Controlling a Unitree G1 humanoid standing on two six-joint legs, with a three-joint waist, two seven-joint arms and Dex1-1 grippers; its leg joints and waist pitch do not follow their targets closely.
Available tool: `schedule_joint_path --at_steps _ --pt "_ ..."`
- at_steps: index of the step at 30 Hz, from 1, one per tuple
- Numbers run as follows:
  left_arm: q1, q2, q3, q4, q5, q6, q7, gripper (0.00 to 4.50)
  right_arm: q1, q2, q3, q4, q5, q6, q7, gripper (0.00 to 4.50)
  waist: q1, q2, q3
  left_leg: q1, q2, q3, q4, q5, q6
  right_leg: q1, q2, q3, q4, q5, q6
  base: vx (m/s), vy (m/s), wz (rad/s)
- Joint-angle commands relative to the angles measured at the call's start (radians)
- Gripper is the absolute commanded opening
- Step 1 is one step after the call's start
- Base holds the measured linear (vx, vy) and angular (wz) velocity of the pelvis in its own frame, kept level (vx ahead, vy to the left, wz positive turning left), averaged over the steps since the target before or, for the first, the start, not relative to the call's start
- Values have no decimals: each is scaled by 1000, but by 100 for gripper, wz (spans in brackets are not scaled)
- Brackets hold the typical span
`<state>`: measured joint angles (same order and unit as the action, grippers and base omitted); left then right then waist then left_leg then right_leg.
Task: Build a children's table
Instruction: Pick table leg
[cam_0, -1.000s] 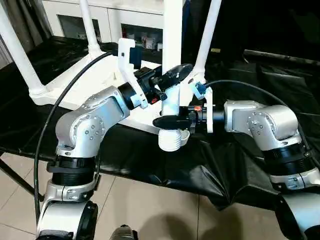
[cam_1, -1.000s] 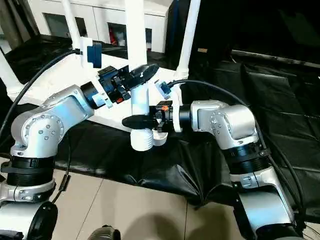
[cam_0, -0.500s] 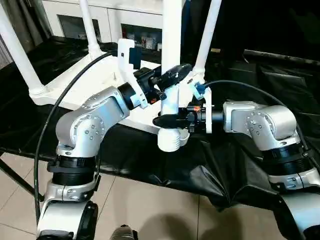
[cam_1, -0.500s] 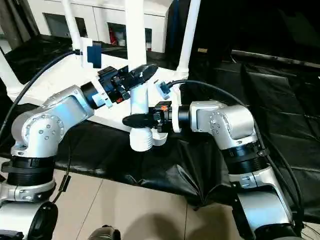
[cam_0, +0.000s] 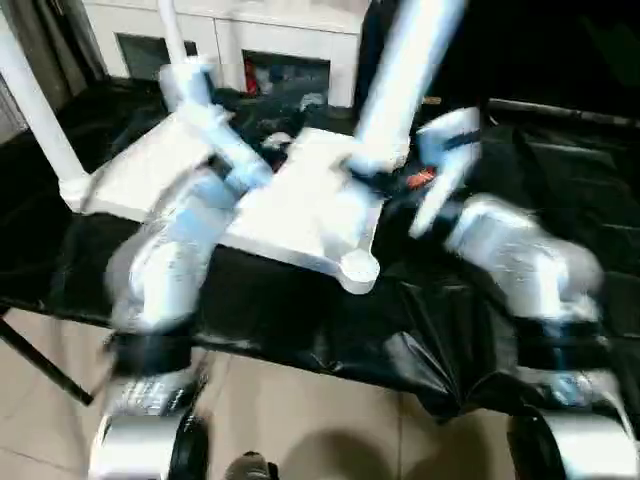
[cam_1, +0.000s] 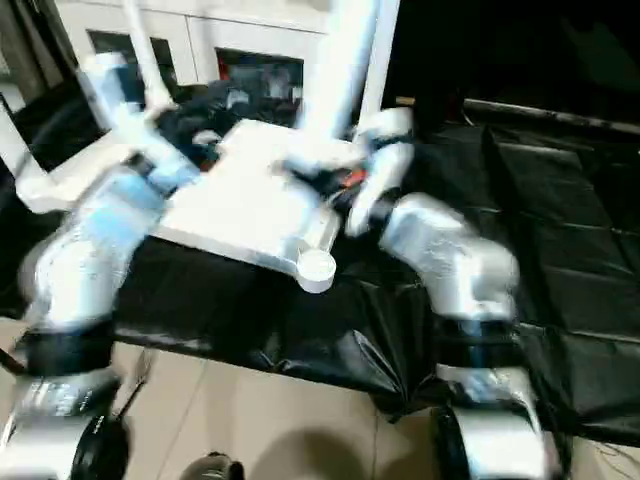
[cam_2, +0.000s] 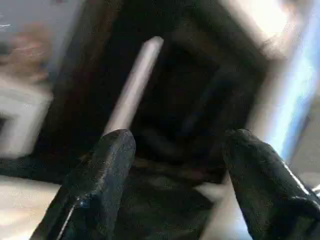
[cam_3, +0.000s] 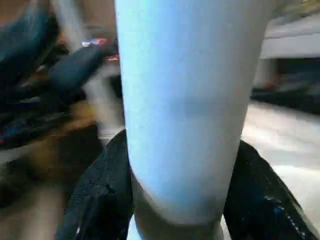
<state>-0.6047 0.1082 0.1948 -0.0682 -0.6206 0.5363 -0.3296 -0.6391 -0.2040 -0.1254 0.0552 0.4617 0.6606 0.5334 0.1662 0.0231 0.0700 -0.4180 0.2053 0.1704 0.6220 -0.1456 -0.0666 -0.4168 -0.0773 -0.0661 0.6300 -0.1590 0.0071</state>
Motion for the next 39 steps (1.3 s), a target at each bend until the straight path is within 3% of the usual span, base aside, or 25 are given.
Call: schedule_joint_path --at_steps 1,4,7,13,14,18,19,21,22,24,25,26,27,28,29,30,31,32,33,34,35,36,37,38,39 --pt "16 10 -29 -15 62 -1 45 328 24 -10 10 -24 -79 -51 -63 191 -11 9 -89 39 12 -10 -81 -317 -89 39 -51 35 -87 -347 -80 0 0 0" --pt "191 95 -154 -40 382 -115 180 328 169 -61 96 -111 -263 -148 -181 191 -18 4 -80 33 13 -14 -92 -335 -84 38 -50 35 -104 -440 6 0 0 0" --pt "312 73 -137 -60 435 -239 201 328 308 -24 90 -171 -287 -235 -214 191 -31 -7 -87 38 6 -14 -86 -351 -62 37 -55 28 -121 -542 14 0 0 0" --pt "465 80 -113 -56 521 -382 281 328 461 47 87 -177 -321 -360 -302 191 -48 -3 -81 42 6 -13 -96 -411 -24 34 -57 27 -130 -535 -17 0 0 0" --pt "469 92 -123 -53 534 -392 287 328 466 60 80 -174 -315 -366 -316 191 -47 7 -80 43 5 -13 -94 -414 -12 33 -65 31 -130 -556 -23 0 0 0" --pt "474 83 -110 -36 567 -422 302 328 476 86 67 -172 -304 -373 -329 191 -27 -10 -73 25 -2 -15 -39 -281 95 52 -175 98 -172 -752 -3 -5 14 0" --pt "473 77 -100 -31 559 -426 297 328 472 90 59 -165 -297 -371 -328 191 -16 -12 -74 14 7 -35 -8 -224 126 63 -232 126 -184 -799 2 -21 111 -4" --pt "473 67 -93 -21 552 -443 293 328 468 91 55 -155 -297 -381 -329 191 -13 -14 -70 7 9 -48 0 -210 139 63 -243 126 -187 -819 -6 -20 136 -7" --pt "474 66 -96 -14 557 -455 294 328 466 92 57 -146 -298 -395 -329 191 -19 3 -66 30 8 -46 -40 -295 145 51 -193 82 -181 -789 -25 -14 185 -7" --pt "475 70 -104 -13 559 -457 295 328 463 91 61 -139 -298 -400 -327 191 -40 20 -71 58 0 -30 -74 -412 138 36 -127 38 -153 -702 -22 -21 195 -3" --pt "475 73 -111 -13 563 -460 297 328 460 92 66 -135 -297 -400 -326 191 -91 52 -75 74 -8 -5 -153 -580 117 27 -9 -44 -52 -430 -15 -49 223 5" --pt "475 74 -113 -12 565 -462 297 328 459 94 65 -133 -294 -401 -327 191 -92 62 -76 58 -6 25 -198 -680 95 28 26 -88 85 -242 -46 -49 223 5" --pt "474 75 -114 -11 567 -464 297 328 459 97 65 -132 -292 -402 -329 191 -103 44 -73 60 2 21 -201 -691 109 34 21 -90 94 -193 -41 -55 182 10" --pt "473 76 -117 -6 572 -470 296 328 457 104 65 -128 -287 -402 -332 191 -91 54 -67 53 9 34 -210 -714 87 34 9 -92 103 -189 -49 -53 106 4" --pt "472 74 -115 -5 574 -471 293 328 457 106 65 -128 -289 -401 -332 191 -96 5 -74 71 25 34 -195 -685 47 40 -53 -44 41 -244 -28 -53 106 4" --pt "471 72 -114 -3 577 -470 287 328 459 111 64 -130 -291 -392 -336 191 -45 -19 -70 72 -12 3 33 -542 -18 3 -298 114 -160 -687 -21 -69 87 11" --pt "470 71 -114 0 578 -472 285 328 461 115 62 -131 -289 -386 -339 191 -62 -29 -83 -33 -72 -119 205 -239 26 55 -342 199 -173 -794 0 -18 139 -22" --pt "470 71 -113 1 579 -473 284 328 464 118 61 -133 -287 -381 -341 191 -52 -31 -75 -70 -87 -151 197 -183 -19 96 -271 170 -140 -809 -29 -18 139 -22" --pt "470 73 -116 2 580 -472 281 328 467 120 61 -135 -286 -379 -343 191 -48 -27 -73 -34 -85 -145 161 -235 -24 73 -212 203 -142 -768 -79 -6 205 -53" --pt "469 74 -117 4 582 -474 279 328 469 120 62 -136 -286 -381 -343 191 -37 -30 -74 -5 -84 -136 121 -280 -6 77 -174 197 -138 -704 -131 -74 249 -29" --pt "468 75 -119 6 583 -475 278 328 471 120 63 -137 -287 -382 -344 191 -29 1 -74 71 -83 -104 28 -322 34 47 -77 198 -130 -605 -167 -74 249 -29" --pt "466 73 -120 7 585 -463 286 328 474 118 66 -138 -290 -385 -346 191 -89 14 -61 147 -38 -79 -63 -506 71 -61 62 103 -48 -503 -101 -165 193 -23" --pt "465 72 -120 7 588 -454 292 328 475 118 67 -139 -289 -385 -346 191 -96 45 -79 130 22 -58 -116 -655 67 -49 42 45 53 -359 -80 -181 191 -36" --pt "461 71 -124 8 586 -458 285 328 478 124 60 -142 -281 -378 -353 191 -97 68 -85 79 12 -120 -150 -674 142 12 21 -8 83 -116 -84 -181 191 -36" --pt "460 71 -126 8 585 -461 282 328 478 126 58 -143 -278 -375 -355 191 -97 68 -85 79 12 -120 -150 -674 142 12 21 -8 83 -116 -84 -96 232 -26"
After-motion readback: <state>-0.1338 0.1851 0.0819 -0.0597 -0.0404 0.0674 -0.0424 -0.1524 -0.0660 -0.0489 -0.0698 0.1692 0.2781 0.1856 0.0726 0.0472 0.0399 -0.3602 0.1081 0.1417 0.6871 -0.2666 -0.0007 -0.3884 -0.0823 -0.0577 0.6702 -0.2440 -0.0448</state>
